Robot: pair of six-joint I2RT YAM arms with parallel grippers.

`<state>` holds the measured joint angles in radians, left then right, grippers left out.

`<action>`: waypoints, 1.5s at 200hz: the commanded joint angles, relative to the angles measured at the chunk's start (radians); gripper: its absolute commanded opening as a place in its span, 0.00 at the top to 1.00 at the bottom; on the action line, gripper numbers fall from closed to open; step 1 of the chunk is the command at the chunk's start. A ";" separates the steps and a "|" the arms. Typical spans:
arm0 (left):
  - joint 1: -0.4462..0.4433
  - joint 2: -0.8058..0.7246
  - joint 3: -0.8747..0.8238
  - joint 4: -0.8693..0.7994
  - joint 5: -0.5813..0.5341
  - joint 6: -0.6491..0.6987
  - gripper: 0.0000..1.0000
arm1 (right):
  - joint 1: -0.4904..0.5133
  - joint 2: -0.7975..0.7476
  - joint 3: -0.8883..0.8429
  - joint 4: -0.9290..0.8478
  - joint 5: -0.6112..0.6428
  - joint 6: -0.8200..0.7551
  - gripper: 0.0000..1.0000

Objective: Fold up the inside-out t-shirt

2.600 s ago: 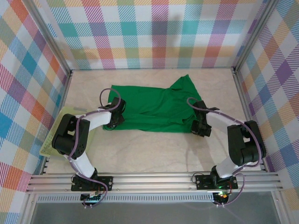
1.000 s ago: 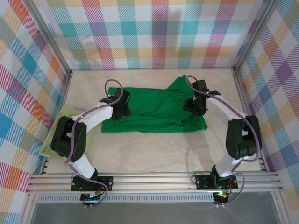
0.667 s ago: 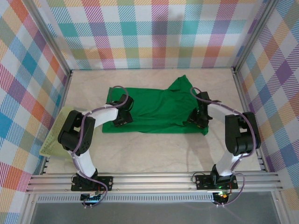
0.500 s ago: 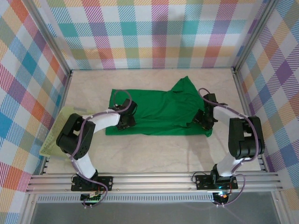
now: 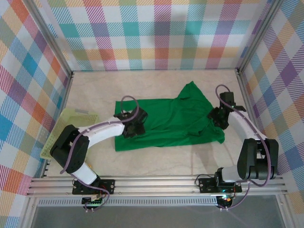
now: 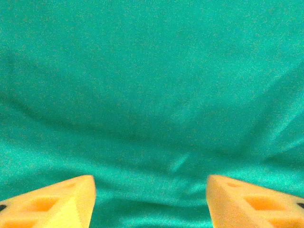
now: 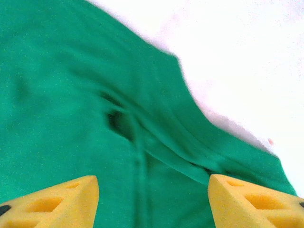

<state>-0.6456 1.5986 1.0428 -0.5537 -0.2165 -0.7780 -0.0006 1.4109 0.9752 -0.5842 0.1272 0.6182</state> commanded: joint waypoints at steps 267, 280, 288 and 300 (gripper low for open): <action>0.423 0.767 0.840 -0.223 -0.039 0.146 0.65 | 0.102 1.105 1.332 -0.091 -0.080 -0.401 0.32; 0.423 0.767 0.834 -0.221 -0.031 0.146 0.69 | 0.100 1.170 1.435 -0.140 -0.067 -0.412 0.34; 0.423 0.765 0.830 -0.218 -0.028 0.146 0.71 | 0.104 1.198 1.489 -0.165 -0.066 -0.420 0.36; 0.423 0.761 0.823 -0.215 -0.024 0.148 0.75 | 0.102 1.240 1.558 -0.205 -0.056 -0.418 0.39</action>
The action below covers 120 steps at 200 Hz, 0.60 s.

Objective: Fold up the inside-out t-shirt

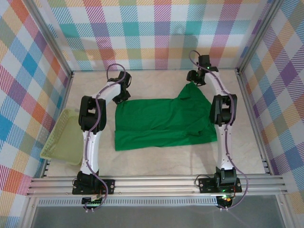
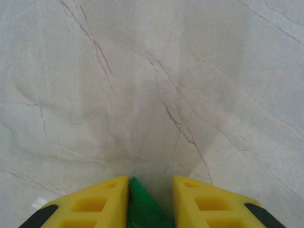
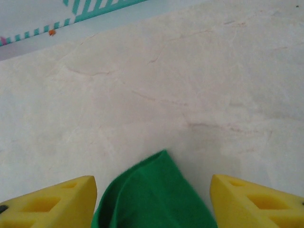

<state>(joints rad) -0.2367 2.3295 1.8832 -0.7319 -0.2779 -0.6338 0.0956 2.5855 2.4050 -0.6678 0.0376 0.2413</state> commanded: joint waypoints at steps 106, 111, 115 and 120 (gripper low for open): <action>0.014 -0.042 -0.098 0.005 0.055 -0.004 0.84 | 0.005 0.183 0.298 -0.265 -0.072 0.074 0.50; 0.014 -0.045 -0.101 0.006 0.056 -0.005 0.84 | 0.005 0.188 0.298 -0.268 -0.067 0.082 0.50; 0.015 -0.049 -0.103 0.007 0.058 -0.005 0.84 | 0.006 0.196 0.298 -0.272 -0.061 0.087 0.51; 0.014 -0.052 -0.105 0.007 0.058 -0.006 0.85 | 0.007 0.201 0.296 -0.277 -0.050 0.094 0.51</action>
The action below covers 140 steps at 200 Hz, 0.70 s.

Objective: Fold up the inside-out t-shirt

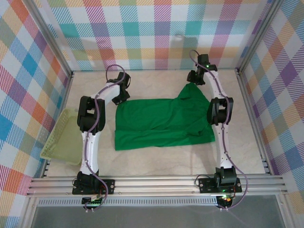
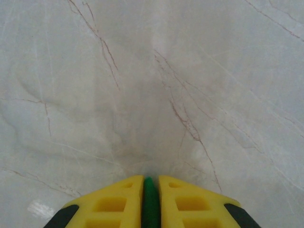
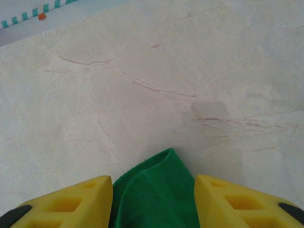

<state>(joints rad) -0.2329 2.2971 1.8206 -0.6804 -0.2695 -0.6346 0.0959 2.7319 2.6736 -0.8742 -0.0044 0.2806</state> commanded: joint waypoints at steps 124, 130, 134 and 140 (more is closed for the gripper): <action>0.010 -0.119 -0.147 0.017 0.054 -0.003 0.98 | 0.007 -0.105 -0.096 0.007 0.031 -0.016 1.00; 0.010 -0.128 -0.155 0.026 0.053 -0.002 0.99 | 0.007 -0.132 -0.117 0.017 0.036 -0.026 1.00; 0.010 -0.135 -0.159 0.029 0.052 0.001 0.99 | 0.006 -0.148 -0.129 0.025 0.039 -0.031 1.00; 0.010 -0.146 -0.167 0.035 0.048 0.002 0.99 | 0.005 -0.174 -0.146 0.037 0.042 -0.040 1.00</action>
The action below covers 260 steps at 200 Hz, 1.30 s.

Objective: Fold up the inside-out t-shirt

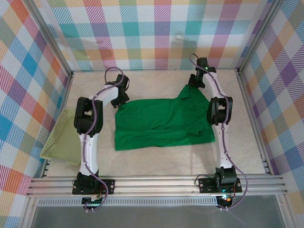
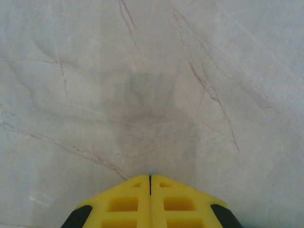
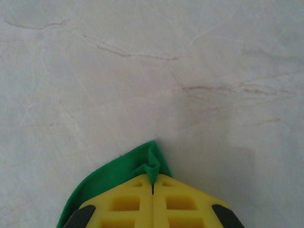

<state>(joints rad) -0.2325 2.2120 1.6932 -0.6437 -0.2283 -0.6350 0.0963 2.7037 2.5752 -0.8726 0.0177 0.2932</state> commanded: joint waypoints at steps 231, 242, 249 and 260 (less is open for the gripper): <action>-0.069 -0.587 -0.595 0.230 -0.004 0.029 1.00 | -0.042 -1.153 -1.330 0.350 0.101 0.192 1.00; -0.080 -0.612 -0.627 0.232 -0.011 0.028 1.00 | -0.055 -1.194 -1.385 0.348 0.108 0.212 1.00; -0.086 -0.628 -0.643 0.231 -0.014 0.028 1.00 | -0.065 -1.221 -1.421 0.345 0.108 0.224 1.00; -0.095 -0.651 -0.670 0.230 -0.018 0.029 1.00 | -0.081 -1.269 -1.475 0.350 0.108 0.235 1.00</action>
<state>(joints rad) -0.3111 1.6279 1.0725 -0.4240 -0.2153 -0.6086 0.0498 1.5177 1.1950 -0.5186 0.0921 0.4568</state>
